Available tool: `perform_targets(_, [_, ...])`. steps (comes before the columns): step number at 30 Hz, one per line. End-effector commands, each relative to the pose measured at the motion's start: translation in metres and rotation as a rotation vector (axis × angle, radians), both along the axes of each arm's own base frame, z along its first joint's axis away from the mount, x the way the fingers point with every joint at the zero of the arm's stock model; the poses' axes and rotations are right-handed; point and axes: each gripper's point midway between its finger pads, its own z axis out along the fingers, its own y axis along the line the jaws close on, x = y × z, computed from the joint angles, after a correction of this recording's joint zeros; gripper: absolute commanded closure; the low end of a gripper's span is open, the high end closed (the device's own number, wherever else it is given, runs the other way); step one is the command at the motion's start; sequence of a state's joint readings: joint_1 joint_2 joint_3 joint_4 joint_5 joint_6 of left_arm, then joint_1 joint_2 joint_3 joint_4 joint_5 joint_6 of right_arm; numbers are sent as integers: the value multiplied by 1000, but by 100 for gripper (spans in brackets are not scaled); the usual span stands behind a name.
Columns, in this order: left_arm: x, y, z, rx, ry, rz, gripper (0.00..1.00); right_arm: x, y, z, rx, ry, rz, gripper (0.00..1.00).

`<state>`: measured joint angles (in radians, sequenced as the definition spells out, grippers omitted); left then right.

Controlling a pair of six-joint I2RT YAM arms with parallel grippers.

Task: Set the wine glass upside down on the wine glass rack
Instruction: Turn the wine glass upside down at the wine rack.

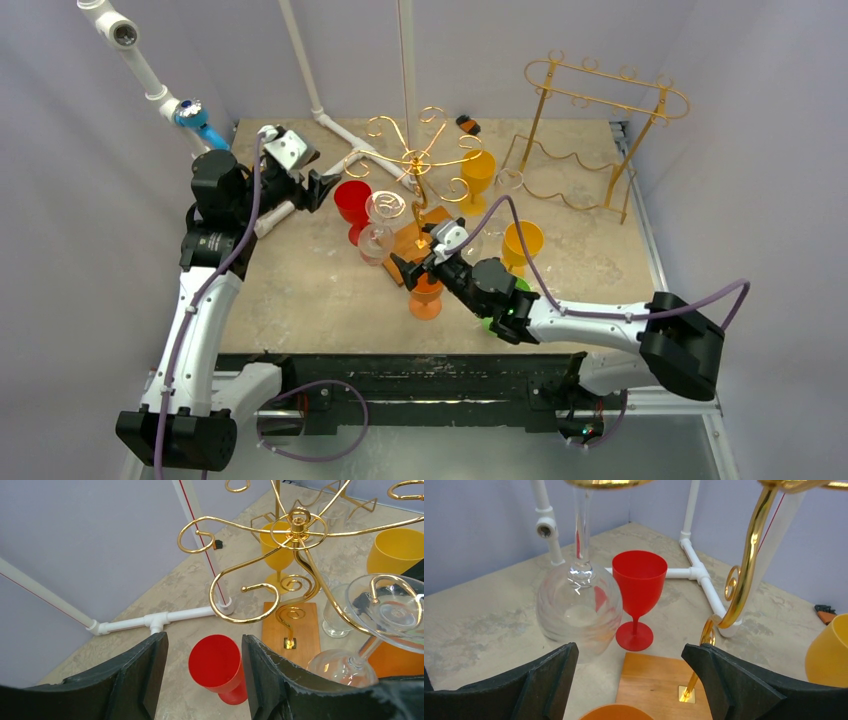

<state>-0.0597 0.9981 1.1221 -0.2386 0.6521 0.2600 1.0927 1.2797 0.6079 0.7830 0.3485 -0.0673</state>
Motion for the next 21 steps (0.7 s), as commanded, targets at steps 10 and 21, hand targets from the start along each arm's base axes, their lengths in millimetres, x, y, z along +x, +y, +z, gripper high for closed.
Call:
perform_targets(10, [-6,-4,33,-39,-69,-14,40,-3,-19,37,68,-44,-36,1])
perform_targets(21, [-8,-7,29,-51,-18,-24,40,-29,-73,93,158,41,-59,2])
